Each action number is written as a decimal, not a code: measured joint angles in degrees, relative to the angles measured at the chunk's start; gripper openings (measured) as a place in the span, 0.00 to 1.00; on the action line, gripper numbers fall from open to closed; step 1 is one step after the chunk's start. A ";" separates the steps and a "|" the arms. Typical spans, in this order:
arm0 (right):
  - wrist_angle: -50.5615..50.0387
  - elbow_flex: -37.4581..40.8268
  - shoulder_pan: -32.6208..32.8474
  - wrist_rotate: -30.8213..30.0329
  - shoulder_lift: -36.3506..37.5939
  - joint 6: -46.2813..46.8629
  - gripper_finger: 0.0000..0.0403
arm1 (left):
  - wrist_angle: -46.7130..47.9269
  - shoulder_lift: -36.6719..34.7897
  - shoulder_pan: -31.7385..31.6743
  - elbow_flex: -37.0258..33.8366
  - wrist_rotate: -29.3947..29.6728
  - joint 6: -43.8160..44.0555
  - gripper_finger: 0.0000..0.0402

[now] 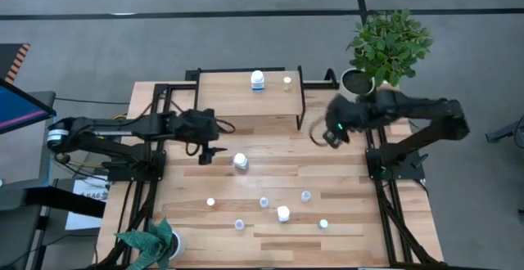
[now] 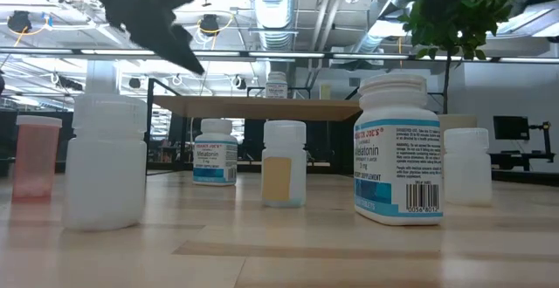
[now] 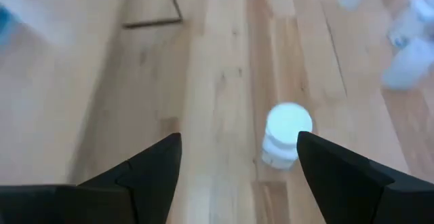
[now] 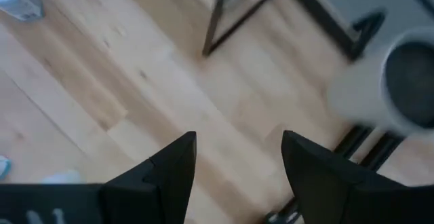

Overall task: Pick and place medicine bottles onto shelf by color
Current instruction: Put the top white blue pill bottle on the shelf and align it with the other white blue pill bottle

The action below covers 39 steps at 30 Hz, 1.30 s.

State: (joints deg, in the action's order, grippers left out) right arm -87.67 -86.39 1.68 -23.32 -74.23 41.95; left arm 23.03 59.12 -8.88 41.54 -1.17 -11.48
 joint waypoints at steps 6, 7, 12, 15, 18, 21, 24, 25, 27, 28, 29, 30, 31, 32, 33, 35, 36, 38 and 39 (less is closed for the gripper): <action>9.02 15.83 11.05 0.21 9.08 13.53 0.59 | -0.15 6.14 1.41 0.11 -3.99 -3.04 0.70; 10.46 17.47 12.66 -0.04 9.90 15.07 0.59 | -0.44 7.16 1.93 0.11 -4.10 -3.31 0.70; 13.67 21.77 18.47 -3.15 11.29 20.50 0.59 | -3.27 12.73 3.83 0.11 -4.04 -3.63 0.70; 13.64 22.03 20.41 -4.69 11.14 22.22 0.59 | -5.84 16.30 4.76 0.11 -3.94 -5.06 0.70; 14.32 22.01 21.55 -5.73 11.16 22.54 0.59 | -8.94 19.56 5.07 0.11 -2.76 -6.43 0.70; 14.92 22.01 21.90 -6.75 11.16 22.56 0.59 | -11.44 22.40 5.08 0.11 -2.58 -6.52 0.70; 14.89 22.01 21.95 -6.81 11.16 22.37 0.59 | -13.35 24.59 5.09 0.11 -3.10 -6.64 0.70; 14.87 22.01 21.94 -6.87 11.16 22.29 0.59 | -14.19 25.24 5.09 0.11 -3.25 -6.91 0.70; 14.92 22.01 21.92 -6.97 11.15 22.28 0.59 | -14.13 26.17 5.09 0.11 -4.40 -7.66 0.70; 14.89 22.01 21.92 -7.01 11.16 22.25 0.59 | -14.25 26.50 5.09 0.11 -4.61 -7.83 0.70; 14.89 22.01 21.92 -7.01 11.14 22.11 0.59 | -14.13 26.55 5.16 0.10 -4.60 -7.85 0.70; 14.92 22.01 21.92 -7.01 11.14 22.12 0.59 | -14.25 26.47 5.19 0.09 -4.61 -7.85 0.70; 14.89 22.01 21.92 -7.01 11.14 22.11 0.59 | -14.67 26.44 5.20 0.09 -4.59 -7.85 0.70; 14.88 22.01 21.87 -7.02 11.14 22.08 0.59 | -14.88 26.39 5.20 0.09 -4.61 -7.85 0.70; 14.90 22.01 21.86 -7.05 11.14 22.08 0.59 | -14.96 26.19 5.22 0.09 -4.60 -7.83 0.70; 14.89 22.01 21.86 -7.23 11.14 22.08 0.59 | -15.75 25.86 5.20 0.09 -4.60 -7.86 0.69; 14.87 22.01 21.85 -7.23 11.14 22.06 0.59 | -16.06 25.85 5.20 0.11 -4.61 -7.86 0.67; 14.89 22.01 21.85 -7.23 11.14 22.08 0.59 | -16.05 25.87 5.20 0.11 -4.63 -7.75 0.62; 14.89 22.01 21.87 -7.25 11.14 22.07 0.59 | -16.42 25.87 5.20 0.11 -4.63 -7.56 0.59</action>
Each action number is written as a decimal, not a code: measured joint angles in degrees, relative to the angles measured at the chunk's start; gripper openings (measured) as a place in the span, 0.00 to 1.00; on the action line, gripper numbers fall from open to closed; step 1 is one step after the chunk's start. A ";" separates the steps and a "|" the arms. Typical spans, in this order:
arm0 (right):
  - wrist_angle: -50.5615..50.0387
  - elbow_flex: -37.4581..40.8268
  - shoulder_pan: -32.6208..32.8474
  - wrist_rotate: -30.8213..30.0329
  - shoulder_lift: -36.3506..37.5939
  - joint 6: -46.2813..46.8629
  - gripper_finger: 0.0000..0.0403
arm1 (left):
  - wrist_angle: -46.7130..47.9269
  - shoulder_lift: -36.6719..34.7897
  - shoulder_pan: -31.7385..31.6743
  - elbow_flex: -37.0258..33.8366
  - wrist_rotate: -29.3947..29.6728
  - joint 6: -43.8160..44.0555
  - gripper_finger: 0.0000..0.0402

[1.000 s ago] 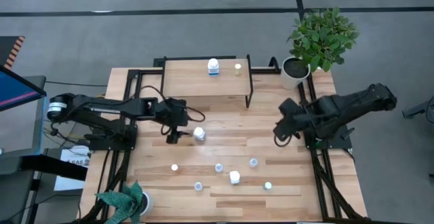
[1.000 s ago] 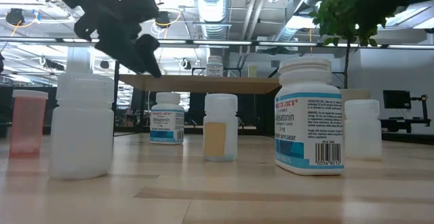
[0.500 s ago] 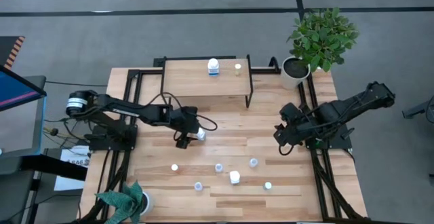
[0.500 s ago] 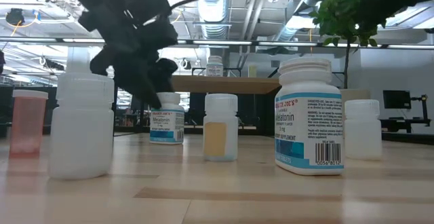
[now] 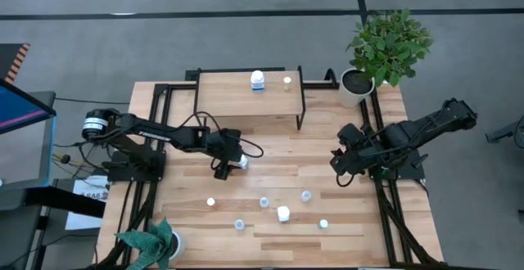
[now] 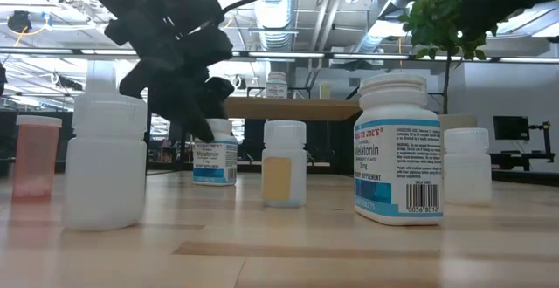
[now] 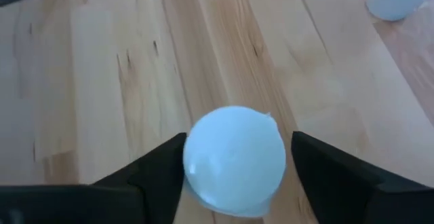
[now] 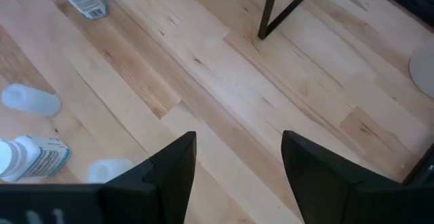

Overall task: Pick and place medicine bottles onto shelf by color
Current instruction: Put the top white blue pill bottle on the shelf and align it with the other white blue pill bottle

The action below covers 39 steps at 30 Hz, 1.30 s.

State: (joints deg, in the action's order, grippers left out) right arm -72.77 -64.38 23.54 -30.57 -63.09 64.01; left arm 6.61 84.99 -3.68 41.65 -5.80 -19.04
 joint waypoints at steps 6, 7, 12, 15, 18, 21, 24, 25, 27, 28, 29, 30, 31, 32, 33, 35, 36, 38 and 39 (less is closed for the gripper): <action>0.02 0.00 -0.01 0.00 0.00 0.01 0.59 | -0.37 0.00 0.00 0.07 0.07 1.22 0.37; 0.00 0.00 -0.01 0.00 0.00 0.01 0.59 | 0.13 0.01 0.00 0.46 0.22 1.44 0.36; 0.02 -0.02 -0.01 0.00 0.00 0.01 0.59 | 5.97 0.05 -0.70 8.43 2.58 2.15 0.36; 0.00 -0.02 -0.01 0.00 0.00 -0.01 0.59 | 13.15 0.42 -2.15 16.08 4.64 2.88 0.36; -0.04 -0.02 -0.01 0.00 0.00 -0.17 0.59 | 19.31 0.44 -4.19 24.05 4.55 1.98 0.36; -0.01 -0.03 -0.01 0.00 0.00 -1.30 0.59 | 24.37 0.44 -7.09 31.16 4.61 0.00 0.37; -0.02 -0.04 -0.01 0.00 0.00 -1.52 0.59 | 27.19 0.43 -11.23 36.98 4.59 -1.28 0.36; -0.04 -0.04 -0.01 0.00 0.00 -1.59 0.59 | 27.61 0.38 -12.71 38.12 4.39 -1.55 0.36; 0.00 -0.04 0.00 0.00 0.00 -2.52 0.59 | 28.21 0.39 -15.84 39.44 2.26 -1.83 0.36; -0.01 -0.04 -0.01 0.01 0.00 -2.88 0.59 | 28.30 0.39 -17.47 39.68 1.14 -1.81 0.36; -0.03 -0.04 -0.01 0.00 0.00 -3.00 0.59 | 28.31 0.39 -19.03 39.71 0.08 -1.78 0.36; -0.02 -0.04 -0.06 0.00 0.00 -3.00 0.59 | 28.44 0.40 -20.56 39.71 -0.78 -1.78 0.37; -0.02 -0.04 -0.20 0.00 0.00 -3.03 0.59 | 28.61 0.92 -21.86 39.76 -1.55 -1.80 0.37; -0.05 -0.04 -0.42 0.00 0.00 -3.07 0.59 | 28.34 1.64 -22.86 39.84 -1.98 -1.79 0.37; -0.04 -0.04 -0.48 0.00 0.00 -3.07 0.59 | 28.24 2.42 -23.74 39.84 -2.37 -1.82 0.37; -0.05 -0.04 -0.61 0.00 0.00 -3.08 0.59 | 28.82 4.39 -25.13 39.90 -3.00 -2.82 0.37; -0.07 -0.04 -0.88 0.00 -0.02 -3.25 0.59 | 28.86 5.80 -25.37 40.67 -2.99 -3.54 0.37; -0.01 -0.04 -1.20 0.02 -0.02 -3.86 0.59 | 29.35 8.55 -25.60 42.58 -2.82 -4.54 0.37; -0.03 -0.04 -1.20 0.02 -0.02 -3.93 0.59 | 30.08 9.84 -25.64 43.98 -2.84 -4.81 0.37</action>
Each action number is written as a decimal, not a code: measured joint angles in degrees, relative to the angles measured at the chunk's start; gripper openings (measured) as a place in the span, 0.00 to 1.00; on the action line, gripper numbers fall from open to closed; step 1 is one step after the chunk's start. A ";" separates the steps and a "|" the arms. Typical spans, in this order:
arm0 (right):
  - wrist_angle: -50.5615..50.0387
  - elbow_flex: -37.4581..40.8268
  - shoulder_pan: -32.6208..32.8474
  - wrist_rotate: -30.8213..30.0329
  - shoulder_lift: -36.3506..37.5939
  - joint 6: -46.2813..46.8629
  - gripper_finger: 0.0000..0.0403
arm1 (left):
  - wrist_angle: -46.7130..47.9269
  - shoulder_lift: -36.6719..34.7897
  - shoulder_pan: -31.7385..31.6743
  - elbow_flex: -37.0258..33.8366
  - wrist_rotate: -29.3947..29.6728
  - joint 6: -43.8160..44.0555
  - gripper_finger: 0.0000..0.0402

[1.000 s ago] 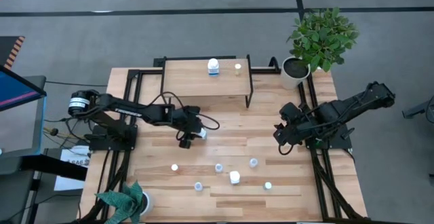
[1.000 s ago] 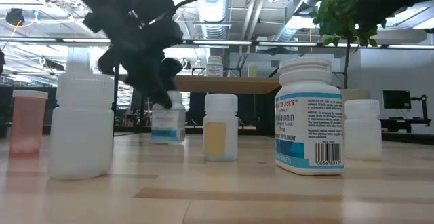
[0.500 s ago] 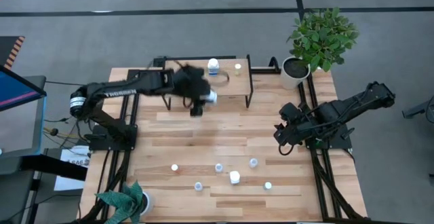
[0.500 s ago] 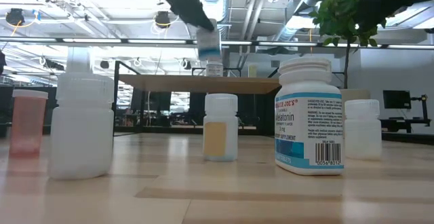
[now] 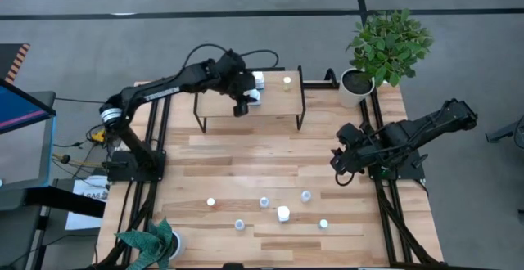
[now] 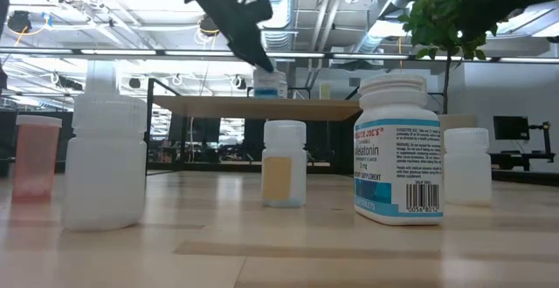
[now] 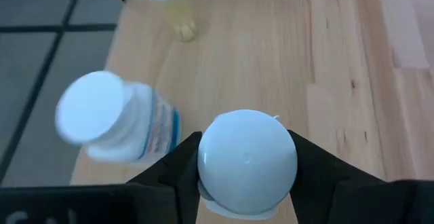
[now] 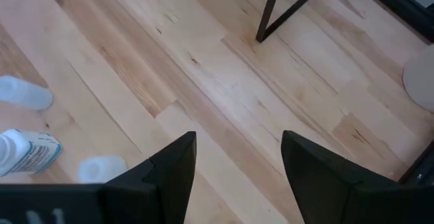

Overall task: Pick and place medicine bottles onto shelf by color
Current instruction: Put the top white blue pill bottle on the shelf and align it with the other white blue pill bottle

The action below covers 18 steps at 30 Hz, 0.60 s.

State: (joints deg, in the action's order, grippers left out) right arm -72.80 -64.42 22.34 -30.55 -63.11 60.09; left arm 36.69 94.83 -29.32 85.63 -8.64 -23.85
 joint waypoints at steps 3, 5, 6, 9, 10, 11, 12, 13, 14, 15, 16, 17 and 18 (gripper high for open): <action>0.01 0.00 0.01 0.00 0.00 -0.10 0.59 | 2.33 3.17 0.00 5.63 -0.11 -1.07 0.38; -0.02 0.00 0.01 0.00 0.00 -0.14 0.59 | 4.35 4.84 0.00 8.97 -0.19 -1.73 0.38; 0.00 0.00 0.01 0.00 0.00 -0.14 0.59 | 5.21 5.67 0.00 10.31 -0.29 -1.89 0.38; -0.03 0.00 0.03 0.05 0.00 -0.14 0.59 | 6.71 7.16 -0.04 12.22 -0.56 -1.91 0.38; -0.01 0.00 0.03 0.07 0.00 -0.14 0.59 | 6.79 7.29 -0.04 12.26 -0.58 -1.93 0.39; -0.01 0.00 0.01 0.07 0.00 -0.14 0.59 | 7.07 7.35 -0.11 12.29 -0.64 -1.93 0.39; -0.03 0.00 0.03 0.09 0.00 -0.14 0.59 | 7.50 7.38 -0.25 12.30 -0.64 -1.95 0.39; -0.02 0.00 0.03 0.15 0.00 -0.14 0.59 | 7.95 7.43 -0.28 12.30 -0.66 -1.95 0.39; -0.03 0.00 0.03 0.17 0.00 -0.14 0.59 | 7.96 7.47 -0.31 12.30 -0.66 -1.95 0.40; -0.03 0.00 0.04 0.21 0.00 -0.14 0.59 | 7.82 7.47 -0.31 12.30 -0.66 -1.95 0.40; -0.03 0.00 0.05 0.24 0.00 -0.14 0.59 | 7.77 7.47 -0.31 12.30 -0.66 -1.95 0.40; -0.01 0.00 0.05 0.24 0.00 -0.14 0.59 | 7.77 7.47 -0.31 12.30 -0.66 -1.90 0.40; -0.01 0.00 0.05 0.24 0.00 -0.14 0.59 | 7.79 7.47 -0.39 12.30 -0.66 -1.85 0.40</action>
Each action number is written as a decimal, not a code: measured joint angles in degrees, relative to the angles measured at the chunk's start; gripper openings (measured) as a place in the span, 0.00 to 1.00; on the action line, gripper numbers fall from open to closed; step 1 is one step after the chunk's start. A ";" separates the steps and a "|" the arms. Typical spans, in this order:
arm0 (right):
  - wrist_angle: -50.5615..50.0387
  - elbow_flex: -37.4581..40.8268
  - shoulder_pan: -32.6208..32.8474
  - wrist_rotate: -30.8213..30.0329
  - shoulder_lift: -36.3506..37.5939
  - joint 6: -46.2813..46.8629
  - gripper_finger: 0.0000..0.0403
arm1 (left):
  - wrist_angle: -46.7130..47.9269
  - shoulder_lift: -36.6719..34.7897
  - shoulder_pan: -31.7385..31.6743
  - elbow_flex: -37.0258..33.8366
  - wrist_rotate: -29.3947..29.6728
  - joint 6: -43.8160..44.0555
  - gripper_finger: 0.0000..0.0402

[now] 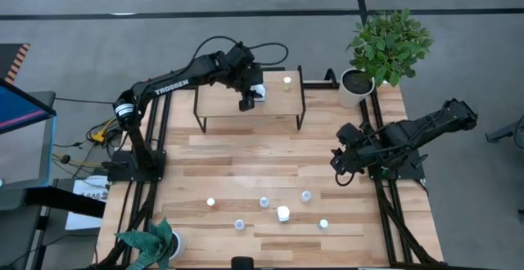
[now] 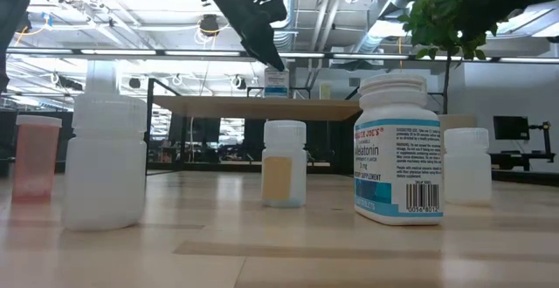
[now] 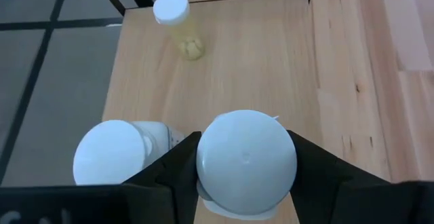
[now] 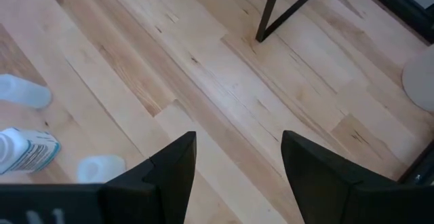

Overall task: Pick and place medicine bottles onto shelf by color
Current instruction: Put the top white blue pill bottle on the shelf and align it with the other white blue pill bottle

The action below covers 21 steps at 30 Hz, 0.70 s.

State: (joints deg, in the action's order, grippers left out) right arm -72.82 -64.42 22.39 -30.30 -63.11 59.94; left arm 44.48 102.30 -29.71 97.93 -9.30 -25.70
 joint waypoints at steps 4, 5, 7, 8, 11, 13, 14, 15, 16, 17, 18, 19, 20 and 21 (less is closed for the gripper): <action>0.00 0.00 0.00 0.19 0.00 0.02 0.59 | -0.08 0.00 -0.15 -0.03 0.19 0.83 0.40; 0.01 0.00 0.00 0.22 0.00 0.02 0.59 | -0.60 0.00 -0.13 -0.31 0.57 0.95 0.40; 0.00 0.00 0.00 0.22 0.00 0.02 0.59 | -0.89 0.02 -0.15 -0.60 0.72 1.46 0.40; 0.01 0.00 0.00 0.24 0.00 0.02 0.59 | -0.84 0.02 -0.15 -0.63 0.76 2.02 0.40; 0.00 0.00 0.00 0.24 0.00 0.02 0.59 | -0.54 0.02 -0.15 -0.63 1.11 2.66 0.43; -0.01 0.00 0.00 0.24 0.00 0.02 0.59 | -0.01 0.02 -0.13 -0.63 2.20 2.76 0.46; 0.00 0.00 0.00 0.24 0.00 0.02 0.59 | -0.13 0.02 -0.13 -0.63 2.56 2.74 0.48; 0.00 0.00 0.00 0.24 0.00 0.02 0.59 | -0.34 0.02 -0.13 -0.63 2.67 2.68 0.50; 0.00 0.00 0.00 0.24 0.00 0.02 0.59 | -0.45 0.02 -0.13 -0.63 2.69 2.68 0.52; 0.00 0.00 0.00 0.25 0.00 0.02 0.59 | -0.43 0.02 -0.13 -0.63 2.71 2.68 0.53; 0.00 0.00 0.00 0.26 0.00 0.02 0.59 | -0.43 0.02 -0.13 -0.63 2.71 2.73 0.54; 0.00 0.00 0.00 0.26 0.00 0.02 0.59 | -0.43 0.02 -0.13 -0.63 2.72 2.74 0.56; 0.00 0.00 0.00 0.26 0.00 0.02 0.59 | -0.43 0.02 -0.13 -0.63 2.73 2.74 0.57; 0.00 0.00 0.00 0.26 0.00 0.02 0.59 | -0.43 0.02 -0.13 -0.63 2.75 2.75 0.57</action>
State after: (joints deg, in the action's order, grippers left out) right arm -72.82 -64.42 22.39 -30.04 -63.11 59.96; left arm 44.05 102.32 -29.85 97.30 -6.55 -22.95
